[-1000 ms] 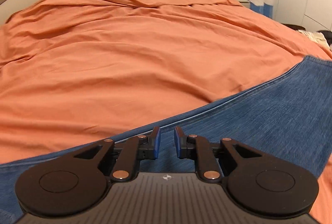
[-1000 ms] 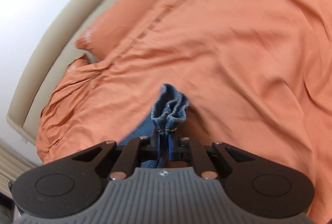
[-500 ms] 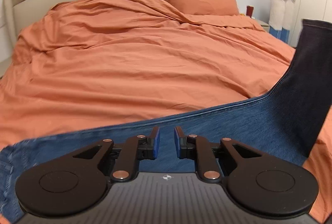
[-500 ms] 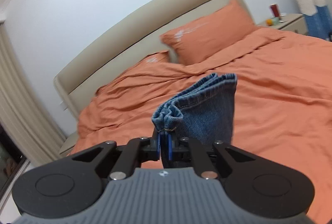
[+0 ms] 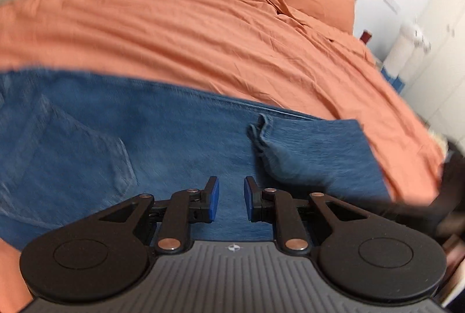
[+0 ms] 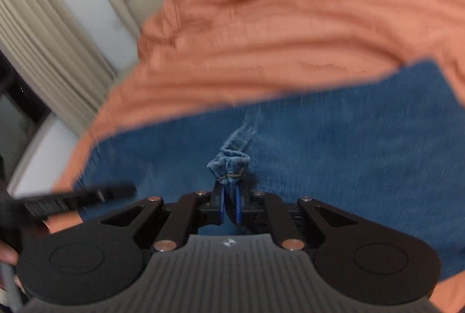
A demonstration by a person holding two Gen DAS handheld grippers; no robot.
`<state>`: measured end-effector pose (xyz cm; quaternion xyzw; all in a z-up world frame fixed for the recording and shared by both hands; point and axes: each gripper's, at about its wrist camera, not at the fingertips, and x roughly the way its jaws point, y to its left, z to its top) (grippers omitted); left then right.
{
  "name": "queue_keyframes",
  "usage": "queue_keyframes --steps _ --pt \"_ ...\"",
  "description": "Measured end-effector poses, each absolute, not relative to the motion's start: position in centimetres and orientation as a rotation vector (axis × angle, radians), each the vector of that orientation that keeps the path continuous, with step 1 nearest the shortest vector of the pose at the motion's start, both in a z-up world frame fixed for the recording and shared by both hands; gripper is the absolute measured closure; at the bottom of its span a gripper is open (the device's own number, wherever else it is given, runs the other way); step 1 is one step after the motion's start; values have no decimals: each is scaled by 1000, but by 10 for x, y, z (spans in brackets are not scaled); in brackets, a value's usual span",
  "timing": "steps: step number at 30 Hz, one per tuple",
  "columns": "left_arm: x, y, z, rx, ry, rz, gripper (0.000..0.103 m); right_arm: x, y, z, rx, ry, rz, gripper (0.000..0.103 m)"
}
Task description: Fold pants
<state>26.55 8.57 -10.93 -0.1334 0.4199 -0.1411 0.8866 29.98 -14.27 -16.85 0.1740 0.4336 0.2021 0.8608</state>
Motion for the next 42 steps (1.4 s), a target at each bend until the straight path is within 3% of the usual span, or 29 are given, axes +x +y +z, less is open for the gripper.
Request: queue_keyframes --steps 4,8,10,13,18,29,32,36,42 --pt "272 80 -123 -364 897 -304 70 295 -142 -185 358 942 426 95" --pt "281 69 -128 -383 923 -313 63 294 -144 -177 387 977 477 72" --pt "281 62 -128 -383 913 -307 56 289 -147 -166 359 972 482 71" --pt "287 51 -131 -388 897 -296 49 281 -156 -147 216 906 421 61" --pt "309 32 -141 -403 881 -278 41 279 -180 -138 22 805 260 61" --pt "346 28 -176 -415 854 -256 40 303 -207 -161 -135 840 138 62" --pt "350 27 -179 -395 834 -275 43 304 -216 -168 -118 854 148 62" --pt "355 24 -182 -381 810 -278 74 312 -214 -175 -128 858 152 61" --pt "341 18 -165 -316 735 -272 96 312 -213 -176 -129 861 150 61"
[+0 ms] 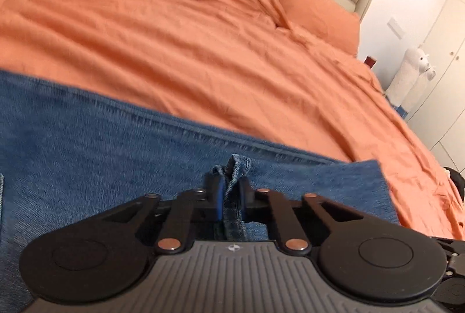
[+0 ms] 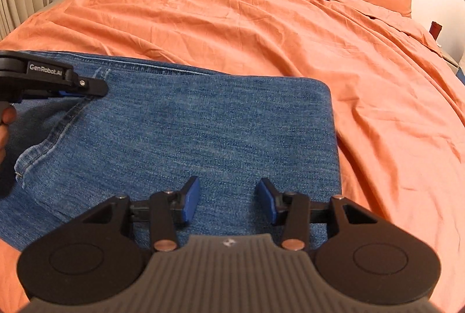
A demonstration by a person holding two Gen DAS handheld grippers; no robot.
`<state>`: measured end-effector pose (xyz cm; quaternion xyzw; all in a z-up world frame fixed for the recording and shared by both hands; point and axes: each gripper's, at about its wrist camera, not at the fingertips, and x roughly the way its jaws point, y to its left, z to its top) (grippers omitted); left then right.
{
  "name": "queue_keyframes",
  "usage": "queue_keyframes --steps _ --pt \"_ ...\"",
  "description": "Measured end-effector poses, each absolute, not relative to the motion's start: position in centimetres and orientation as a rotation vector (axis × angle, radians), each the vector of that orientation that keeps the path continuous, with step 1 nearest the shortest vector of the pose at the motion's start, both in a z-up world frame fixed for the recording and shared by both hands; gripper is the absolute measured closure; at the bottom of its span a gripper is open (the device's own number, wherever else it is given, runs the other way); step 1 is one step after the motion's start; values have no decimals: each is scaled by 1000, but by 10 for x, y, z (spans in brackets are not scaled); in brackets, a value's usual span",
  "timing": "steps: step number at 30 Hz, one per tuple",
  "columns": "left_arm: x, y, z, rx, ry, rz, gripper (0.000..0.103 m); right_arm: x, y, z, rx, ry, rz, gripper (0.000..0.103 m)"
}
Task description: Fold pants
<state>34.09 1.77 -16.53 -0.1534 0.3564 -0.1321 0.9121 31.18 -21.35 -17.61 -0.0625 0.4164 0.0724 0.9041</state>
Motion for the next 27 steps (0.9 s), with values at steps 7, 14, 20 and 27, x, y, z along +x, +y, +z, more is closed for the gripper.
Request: queue_keyframes --steps 7,14,20,27 --pt "305 -4 -114 -165 523 -339 97 306 -210 -170 -143 850 145 61" --pt "336 3 -160 -155 680 -255 97 310 -209 -174 -132 862 156 59" --pt "345 6 -178 -155 764 -245 94 315 -213 -180 -117 871 169 54" --pt "334 25 -162 -253 794 -192 73 310 -213 -173 -102 849 158 54"
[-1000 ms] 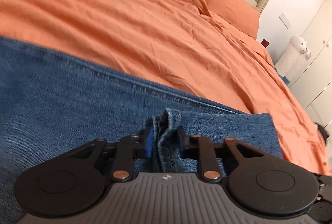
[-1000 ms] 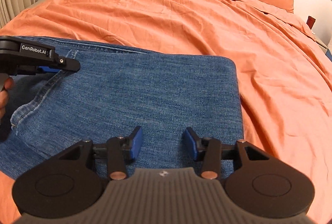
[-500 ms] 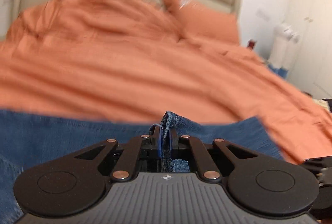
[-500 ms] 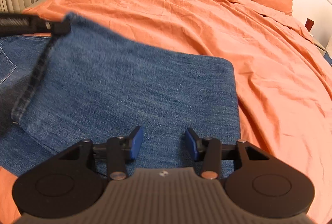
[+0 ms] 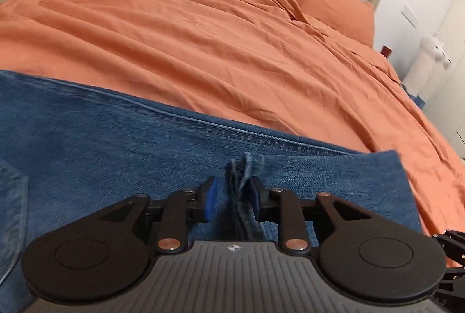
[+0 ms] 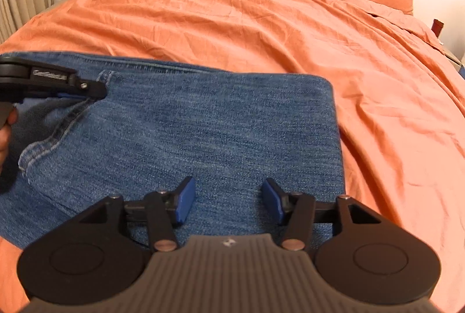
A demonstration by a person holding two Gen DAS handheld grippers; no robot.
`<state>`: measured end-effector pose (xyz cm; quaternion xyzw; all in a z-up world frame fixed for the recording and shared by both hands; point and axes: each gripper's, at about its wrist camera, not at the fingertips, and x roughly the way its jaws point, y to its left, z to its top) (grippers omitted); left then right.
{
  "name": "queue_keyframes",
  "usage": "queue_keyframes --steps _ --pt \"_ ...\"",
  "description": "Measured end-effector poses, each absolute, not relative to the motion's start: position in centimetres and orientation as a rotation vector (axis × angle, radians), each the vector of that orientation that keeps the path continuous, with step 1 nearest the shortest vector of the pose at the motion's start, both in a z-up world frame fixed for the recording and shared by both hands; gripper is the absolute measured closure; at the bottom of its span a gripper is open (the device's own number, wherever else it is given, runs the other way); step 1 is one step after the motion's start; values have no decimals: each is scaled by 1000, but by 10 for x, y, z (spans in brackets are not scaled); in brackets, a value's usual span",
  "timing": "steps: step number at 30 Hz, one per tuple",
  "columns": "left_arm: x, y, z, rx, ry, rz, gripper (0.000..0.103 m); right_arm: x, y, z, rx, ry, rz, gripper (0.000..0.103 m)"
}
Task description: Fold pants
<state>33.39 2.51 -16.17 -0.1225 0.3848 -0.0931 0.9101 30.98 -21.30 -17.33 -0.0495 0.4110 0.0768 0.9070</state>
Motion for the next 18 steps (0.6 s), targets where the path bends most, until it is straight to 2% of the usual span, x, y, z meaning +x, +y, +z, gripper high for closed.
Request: queue_keyframes --steps 7,8,10,18 --pt "291 12 -130 -155 863 -238 73 283 -202 -150 -46 816 275 55" --pt "286 9 -129 -149 874 -241 73 280 -198 -150 -51 821 287 58" --pt "278 3 -132 -127 903 -246 73 276 -193 -151 -63 834 302 62" --pt "273 -7 -161 -29 975 -225 67 275 -180 -171 -136 906 307 63"
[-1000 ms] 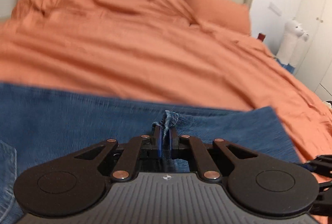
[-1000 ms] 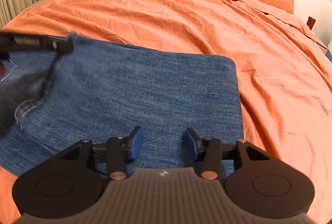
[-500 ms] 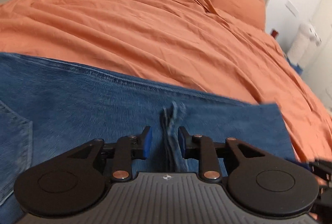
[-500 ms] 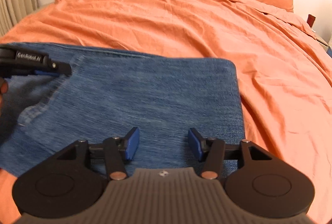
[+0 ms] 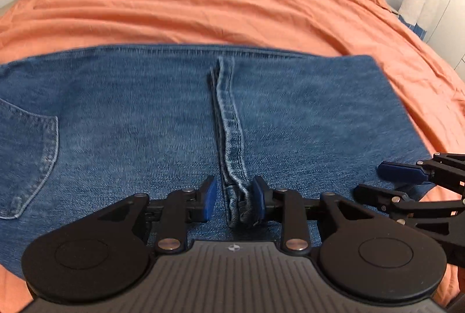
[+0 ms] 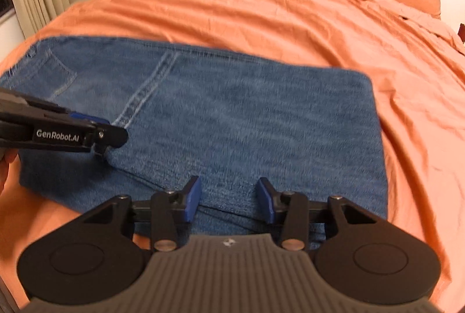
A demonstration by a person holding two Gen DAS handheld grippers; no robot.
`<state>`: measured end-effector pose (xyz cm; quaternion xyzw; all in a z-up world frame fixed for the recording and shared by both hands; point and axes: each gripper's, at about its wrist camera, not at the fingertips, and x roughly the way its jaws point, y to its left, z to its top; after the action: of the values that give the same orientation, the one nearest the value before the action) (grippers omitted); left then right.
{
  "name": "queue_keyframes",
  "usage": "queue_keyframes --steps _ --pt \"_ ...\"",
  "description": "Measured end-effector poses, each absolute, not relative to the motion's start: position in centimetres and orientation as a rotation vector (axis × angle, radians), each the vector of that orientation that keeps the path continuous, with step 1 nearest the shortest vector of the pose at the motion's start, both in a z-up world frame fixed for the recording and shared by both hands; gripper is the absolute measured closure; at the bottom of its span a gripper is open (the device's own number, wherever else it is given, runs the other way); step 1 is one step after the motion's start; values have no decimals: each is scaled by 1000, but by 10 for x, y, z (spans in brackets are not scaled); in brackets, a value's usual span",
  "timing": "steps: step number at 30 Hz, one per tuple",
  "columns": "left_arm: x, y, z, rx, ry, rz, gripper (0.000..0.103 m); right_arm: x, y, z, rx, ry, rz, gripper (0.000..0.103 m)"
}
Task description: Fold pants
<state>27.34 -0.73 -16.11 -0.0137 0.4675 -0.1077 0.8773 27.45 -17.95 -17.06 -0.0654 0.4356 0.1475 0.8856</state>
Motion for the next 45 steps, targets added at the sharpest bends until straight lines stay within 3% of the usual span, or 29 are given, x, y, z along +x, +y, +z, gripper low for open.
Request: queue_keyframes --steps 8,13,25,30,33,38,45 --pt "274 2 -159 -83 981 -231 65 276 -175 -175 -180 906 312 63" --pt "267 23 -124 -85 959 -231 64 270 -177 -163 -190 837 314 63" --pt "229 202 -38 -149 872 126 50 257 -153 -140 -178 652 406 62" --pt "211 276 -65 -416 825 217 41 269 -139 -141 -112 649 418 64" --pt "207 313 -97 -612 782 254 41 275 -131 -145 -87 636 426 71" --pt "208 354 -147 -864 706 296 41 280 -118 -152 -91 625 467 72" --pt "232 382 -181 -980 655 320 41 293 -109 -169 -109 675 463 72"
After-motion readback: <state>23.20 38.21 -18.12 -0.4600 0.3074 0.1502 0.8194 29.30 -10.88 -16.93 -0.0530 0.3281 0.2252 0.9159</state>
